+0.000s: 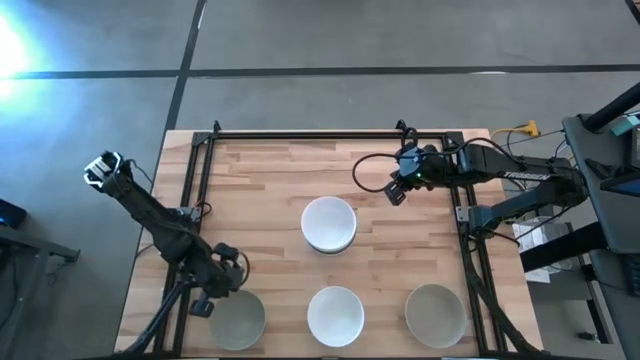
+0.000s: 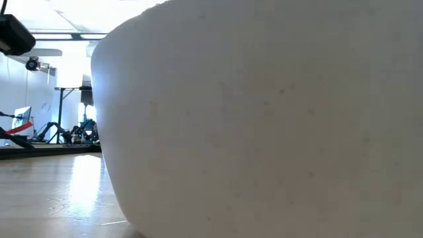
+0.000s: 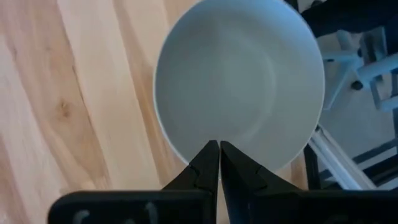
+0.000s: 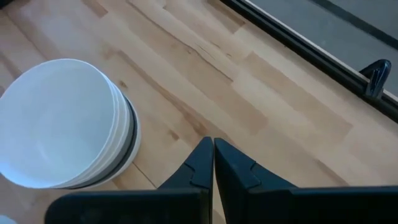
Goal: Nest bowls inside each other
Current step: Stack the brown bowl on the white bowl
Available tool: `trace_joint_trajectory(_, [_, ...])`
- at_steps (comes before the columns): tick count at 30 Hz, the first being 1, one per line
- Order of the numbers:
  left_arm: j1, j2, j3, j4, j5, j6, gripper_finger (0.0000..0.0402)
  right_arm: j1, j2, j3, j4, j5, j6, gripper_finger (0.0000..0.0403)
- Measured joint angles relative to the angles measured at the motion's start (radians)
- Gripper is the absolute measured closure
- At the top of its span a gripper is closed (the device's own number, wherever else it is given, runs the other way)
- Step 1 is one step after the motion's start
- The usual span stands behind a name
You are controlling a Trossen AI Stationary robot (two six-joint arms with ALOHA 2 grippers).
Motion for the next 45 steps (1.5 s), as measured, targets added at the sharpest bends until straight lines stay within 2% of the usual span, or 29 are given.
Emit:
trace_joint_trajectory(11, [0.021, 0.023, -0.005, -0.005, -0.027, -0.029, 0.04, 0.0, 0.0, 0.0, 0.049, 0.007, 0.001, 0.0394])
trace_joint_trajectory(14, [0.023, 0.033, -0.005, -0.005, -0.026, -0.013, 0.0383, 0.0, 0.0, 0.0, 0.048, 0.007, 0.013, 0.0394])
trace_joint_trajectory(18, [0.024, 0.045, -0.005, -0.005, -0.033, 0.002, 0.0327, 0.0, 0.0, 0.0, 0.048, 0.007, 0.018, 0.0394])
trace_joint_trajectory(27, [0.028, 0.069, -0.007, -0.004, -0.06, -0.051, 0.0151, 0.0, 0.0, 0.0, 0.049, 0.007, 0.018, 0.0394])
trace_joint_trajectory(31, [0.03, 0.125, -0.008, -0.005, -0.06, -0.079, 0.0106, 0.0, 0.0, 0.0, 0.05, 0.007, 0.018, 0.0394])
trace_joint_trajectory(40, [0.03, 0.302, -0.009, -0.003, -0.056, -0.073, 0.0099, 0.0, 0.0, 0.0, 0.05, 0.007, 0.018, 0.0394])
trace_joint_trajectory(45, [0.034, 0.363, -0.009, 0.009, 0.009, -0.076, 0.0138, 0.0, 0.0, 0.0, 0.05, -0.001, 0.018, 0.0394])
